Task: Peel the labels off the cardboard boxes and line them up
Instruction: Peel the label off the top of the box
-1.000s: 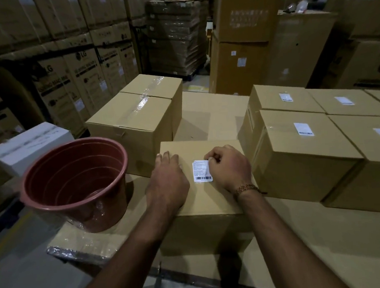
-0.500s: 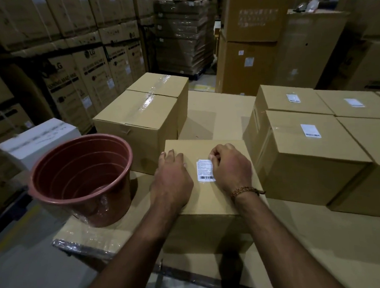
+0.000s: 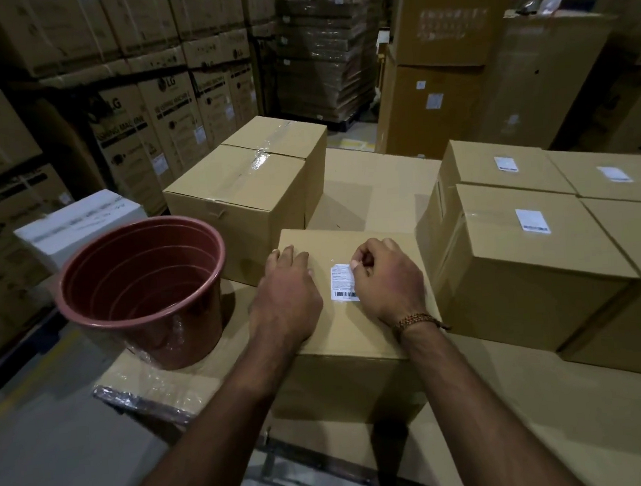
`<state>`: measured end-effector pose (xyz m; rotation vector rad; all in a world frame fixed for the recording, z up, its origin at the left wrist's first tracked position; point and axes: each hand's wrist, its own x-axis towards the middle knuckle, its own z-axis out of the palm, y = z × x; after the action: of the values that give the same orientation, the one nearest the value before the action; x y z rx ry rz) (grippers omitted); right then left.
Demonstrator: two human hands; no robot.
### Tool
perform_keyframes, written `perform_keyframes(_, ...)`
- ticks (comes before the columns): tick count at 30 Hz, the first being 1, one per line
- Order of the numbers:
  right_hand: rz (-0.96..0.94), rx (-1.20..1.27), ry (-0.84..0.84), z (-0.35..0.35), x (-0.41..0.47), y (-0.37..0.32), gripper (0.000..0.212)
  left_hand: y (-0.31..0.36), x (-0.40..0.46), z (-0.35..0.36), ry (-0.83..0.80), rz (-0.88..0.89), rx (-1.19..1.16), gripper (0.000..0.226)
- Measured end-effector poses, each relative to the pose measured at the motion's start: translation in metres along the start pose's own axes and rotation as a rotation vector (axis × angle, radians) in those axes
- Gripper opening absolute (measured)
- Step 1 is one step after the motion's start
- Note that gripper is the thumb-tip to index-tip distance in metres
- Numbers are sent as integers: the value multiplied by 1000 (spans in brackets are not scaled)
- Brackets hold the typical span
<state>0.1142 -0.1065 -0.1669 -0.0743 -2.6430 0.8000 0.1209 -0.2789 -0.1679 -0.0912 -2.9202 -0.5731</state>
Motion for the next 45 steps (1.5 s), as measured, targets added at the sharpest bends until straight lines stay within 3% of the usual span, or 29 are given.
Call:
perform_keyframes(7,-8,23,32,-1,-1,-2,10,0,-2,-2,-26,4,2,46)
perform_keyframes(14,15,207,52,-2,-4,2,9,4,-6,-8,-31,5,7,47)
perform_keyframes(25,69,512,-198,-17,-9,12,70,4,-5,-8,-46,-9,10,46)
perform_keyframes(32,86,522,-171,-12,-14,20,43,6,-6,-8,-62,-24,-9,47)
perform_keyframes(45,85,708,-250,-26,-16,11,38,6,-7,-8,-20,-33,-43,47)
